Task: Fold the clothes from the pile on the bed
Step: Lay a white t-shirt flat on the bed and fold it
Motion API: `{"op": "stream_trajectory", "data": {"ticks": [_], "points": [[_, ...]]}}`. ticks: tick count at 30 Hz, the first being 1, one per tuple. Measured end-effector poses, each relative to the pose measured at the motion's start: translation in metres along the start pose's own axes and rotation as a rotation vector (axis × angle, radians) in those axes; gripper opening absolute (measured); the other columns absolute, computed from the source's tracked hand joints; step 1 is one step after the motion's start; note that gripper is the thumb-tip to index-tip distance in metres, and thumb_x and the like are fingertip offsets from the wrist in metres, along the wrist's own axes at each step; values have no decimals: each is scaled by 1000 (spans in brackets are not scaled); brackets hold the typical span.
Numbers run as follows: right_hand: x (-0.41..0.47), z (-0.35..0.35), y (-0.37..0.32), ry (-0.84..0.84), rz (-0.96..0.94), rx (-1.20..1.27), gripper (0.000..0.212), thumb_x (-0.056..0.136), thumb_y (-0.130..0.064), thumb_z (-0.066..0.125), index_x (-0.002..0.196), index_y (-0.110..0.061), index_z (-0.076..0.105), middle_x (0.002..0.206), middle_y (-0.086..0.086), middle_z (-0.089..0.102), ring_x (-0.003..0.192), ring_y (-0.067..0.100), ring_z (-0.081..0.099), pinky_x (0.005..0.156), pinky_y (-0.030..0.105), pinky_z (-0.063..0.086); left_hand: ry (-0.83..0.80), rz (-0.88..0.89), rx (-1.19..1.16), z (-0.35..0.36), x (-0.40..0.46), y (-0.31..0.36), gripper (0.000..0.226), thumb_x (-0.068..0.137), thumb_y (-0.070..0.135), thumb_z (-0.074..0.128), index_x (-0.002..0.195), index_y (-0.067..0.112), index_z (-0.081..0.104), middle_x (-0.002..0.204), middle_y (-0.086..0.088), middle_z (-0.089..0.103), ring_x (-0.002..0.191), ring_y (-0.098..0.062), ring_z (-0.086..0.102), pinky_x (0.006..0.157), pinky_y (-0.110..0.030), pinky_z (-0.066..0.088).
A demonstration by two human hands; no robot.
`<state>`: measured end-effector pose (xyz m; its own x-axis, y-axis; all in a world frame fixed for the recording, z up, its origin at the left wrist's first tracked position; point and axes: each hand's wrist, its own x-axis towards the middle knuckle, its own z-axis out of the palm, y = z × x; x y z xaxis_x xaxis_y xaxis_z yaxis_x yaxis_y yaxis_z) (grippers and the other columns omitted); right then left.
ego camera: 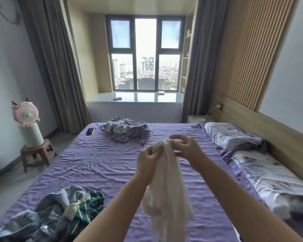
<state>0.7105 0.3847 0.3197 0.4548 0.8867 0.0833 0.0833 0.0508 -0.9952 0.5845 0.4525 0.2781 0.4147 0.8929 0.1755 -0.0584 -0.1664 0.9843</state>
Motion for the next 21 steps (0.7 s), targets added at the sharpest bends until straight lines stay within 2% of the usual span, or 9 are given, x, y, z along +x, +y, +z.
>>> {"op": "stream_trajectory", "data": {"ticks": [4, 6, 8, 11, 13, 15, 17, 19, 21], "points": [[-49, -5, 34, -19, -93, -177, 47, 81, -21, 71, 122, -23, 47, 117, -5, 58, 97, 4, 59, 80, 19, 49, 4, -89, -33, 12, 10, 17, 17, 86, 17, 67, 71, 11, 61, 68, -5, 56, 62, -16, 49, 59, -29, 43], [-73, 7, 59, -26, -105, -389, 64, 76, -28, 77, 129, -28, 41, 119, -10, 58, 103, 6, 59, 83, 23, 48, -33, -109, 10, 15, 16, 23, 16, 84, 16, 66, 70, 11, 58, 70, -7, 51, 62, -16, 44, 54, -26, 40], [-86, 20, 73, 79, -116, -585, 54, 80, -26, 71, 127, -25, 45, 109, -6, 64, 100, 16, 61, 76, 24, 43, -79, -99, 74, 11, 22, 28, 8, 80, 14, 66, 76, 13, 59, 71, -7, 47, 63, -15, 42, 50, -23, 35], [-83, 22, 55, 314, -166, -434, 13, 85, -17, 66, 90, -27, 60, 72, -9, 65, 73, 16, 63, 57, 14, 39, -51, -44, 312, -12, 32, 35, 16, 75, 23, 72, 82, 13, 61, 72, 0, 58, 65, -13, 51, 61, -25, 41], [-71, 19, 28, 395, -196, -292, 21, 83, -13, 67, 77, -31, 58, 63, -12, 62, 61, 8, 60, 52, 10, 39, -22, 33, 461, -34, 32, 37, 31, 74, 26, 76, 95, 13, 56, 78, 2, 59, 73, -13, 55, 68, -26, 42], [-57, 22, 1, 370, -203, -272, 15, 83, -16, 68, 77, -27, 59, 65, -7, 63, 60, 10, 58, 55, 18, 43, -56, 225, 518, -51, 25, 35, 33, 76, 23, 77, 100, 13, 58, 86, -2, 58, 81, -16, 56, 76, -28, 44], [-44, 30, -17, 280, -191, -340, 8, 82, -21, 69, 77, -21, 62, 67, -1, 64, 61, 12, 58, 60, 26, 46, -143, 415, 490, -65, 14, 30, 20, 75, 26, 79, 89, 22, 66, 90, -2, 58, 82, -9, 57, 77, -26, 46], [-33, 41, -27, 200, -178, -366, 10, 83, -20, 68, 74, -18, 65, 67, 0, 65, 60, 10, 58, 61, 25, 46, -300, 426, 446, -73, -1, 26, 24, 69, 40, 80, 83, 32, 63, 88, 2, 60, 77, -4, 58, 72, -26, 48], [-25, 49, -31, 167, -143, -329, 12, 84, -18, 67, 75, -9, 67, 66, 2, 63, 59, 10, 55, 57, 23, 45, -405, 331, 487, -77, -11, 21, 44, 61, 55, 76, 95, 34, 56, 90, 7, 62, 76, -7, 60, 69, -29, 50]]}}
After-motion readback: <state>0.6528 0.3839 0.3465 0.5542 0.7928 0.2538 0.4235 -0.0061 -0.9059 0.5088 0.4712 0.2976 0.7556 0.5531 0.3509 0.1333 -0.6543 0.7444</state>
